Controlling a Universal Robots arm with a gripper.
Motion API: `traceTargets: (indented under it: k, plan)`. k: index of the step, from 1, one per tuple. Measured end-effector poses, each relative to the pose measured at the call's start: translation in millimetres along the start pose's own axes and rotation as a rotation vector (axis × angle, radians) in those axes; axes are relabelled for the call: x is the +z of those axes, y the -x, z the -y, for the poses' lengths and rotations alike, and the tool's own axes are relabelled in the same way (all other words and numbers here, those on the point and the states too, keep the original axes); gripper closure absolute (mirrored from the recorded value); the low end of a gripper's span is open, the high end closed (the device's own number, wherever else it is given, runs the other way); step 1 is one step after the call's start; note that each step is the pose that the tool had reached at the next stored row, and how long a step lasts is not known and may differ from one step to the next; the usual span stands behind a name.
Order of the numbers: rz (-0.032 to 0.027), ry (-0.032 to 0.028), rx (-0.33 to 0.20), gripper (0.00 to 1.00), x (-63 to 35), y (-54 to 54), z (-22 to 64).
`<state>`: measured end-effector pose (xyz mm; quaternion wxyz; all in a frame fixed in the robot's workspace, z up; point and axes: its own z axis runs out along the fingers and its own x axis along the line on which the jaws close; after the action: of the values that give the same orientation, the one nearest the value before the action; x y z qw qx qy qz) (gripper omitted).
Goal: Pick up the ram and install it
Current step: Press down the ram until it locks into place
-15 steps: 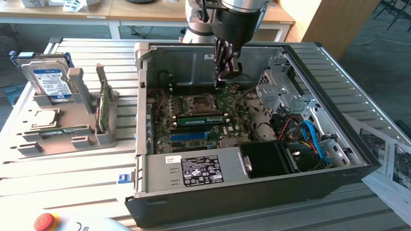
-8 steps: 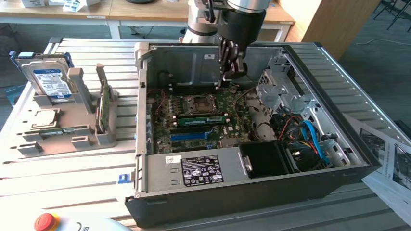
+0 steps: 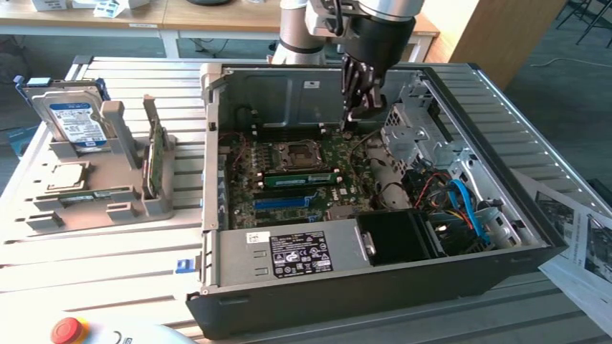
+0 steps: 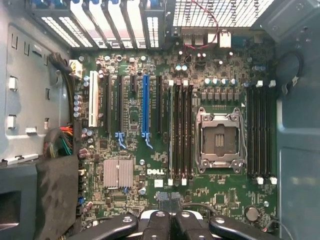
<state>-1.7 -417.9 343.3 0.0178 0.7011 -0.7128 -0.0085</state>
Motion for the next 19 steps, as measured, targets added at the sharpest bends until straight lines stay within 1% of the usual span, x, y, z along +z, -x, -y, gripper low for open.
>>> traceTargets:
  k: [10, 16, 19]
  plan:
    - [0.0000, 0.0000, 0.000, 0.89, -0.3, -0.1, 9.2]
    - [0.0000, 0.0000, 0.000, 0.89, 0.0, -0.2, 9.2]
    - [-0.0001, 0.0001, 0.000, 0.89, 2.4, -0.1, 9.3]
